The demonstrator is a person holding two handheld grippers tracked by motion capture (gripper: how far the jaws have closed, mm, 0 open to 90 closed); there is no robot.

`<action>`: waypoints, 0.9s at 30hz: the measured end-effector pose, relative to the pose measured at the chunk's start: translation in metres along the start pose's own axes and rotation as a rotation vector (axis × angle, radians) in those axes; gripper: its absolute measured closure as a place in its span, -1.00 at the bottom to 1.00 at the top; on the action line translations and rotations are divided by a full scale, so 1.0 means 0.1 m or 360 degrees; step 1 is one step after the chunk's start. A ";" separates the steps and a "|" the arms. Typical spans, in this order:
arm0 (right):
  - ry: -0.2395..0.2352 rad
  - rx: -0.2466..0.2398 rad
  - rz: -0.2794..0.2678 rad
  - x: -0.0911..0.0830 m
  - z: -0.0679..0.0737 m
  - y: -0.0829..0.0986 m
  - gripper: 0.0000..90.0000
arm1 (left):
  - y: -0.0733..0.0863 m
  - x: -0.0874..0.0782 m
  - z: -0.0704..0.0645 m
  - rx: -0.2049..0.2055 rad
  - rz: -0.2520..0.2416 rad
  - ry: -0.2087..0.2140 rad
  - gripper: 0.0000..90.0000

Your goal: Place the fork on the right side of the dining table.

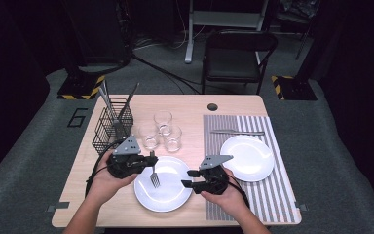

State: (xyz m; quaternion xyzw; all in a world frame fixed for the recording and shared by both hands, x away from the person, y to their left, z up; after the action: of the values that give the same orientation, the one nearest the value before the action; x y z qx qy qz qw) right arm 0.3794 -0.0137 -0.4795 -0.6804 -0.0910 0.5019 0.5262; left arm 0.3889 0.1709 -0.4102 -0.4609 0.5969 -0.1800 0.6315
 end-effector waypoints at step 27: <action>-0.0071 -0.0099 0.0006 -0.13 0.08 -0.23 0.39 | -0.02 0.17 -0.07 0.0067 0.0018 0.0039 0.93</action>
State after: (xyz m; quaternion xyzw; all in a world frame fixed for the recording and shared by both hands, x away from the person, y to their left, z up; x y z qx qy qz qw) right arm 0.3763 -0.0067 -0.4527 -0.6851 -0.1170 0.5148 0.5019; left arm 0.3866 0.1541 -0.4182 -0.4418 0.6034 -0.1946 0.6347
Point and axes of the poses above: each handheld gripper's, and its own axes: x roughly forward along the jaws, y roughly out of its underside, z roughly to its left, the point moved 7 cm from there along x, roughly forward along the jaws, and after that the axes turned 12 degrees about y, right-handed, at the moved point
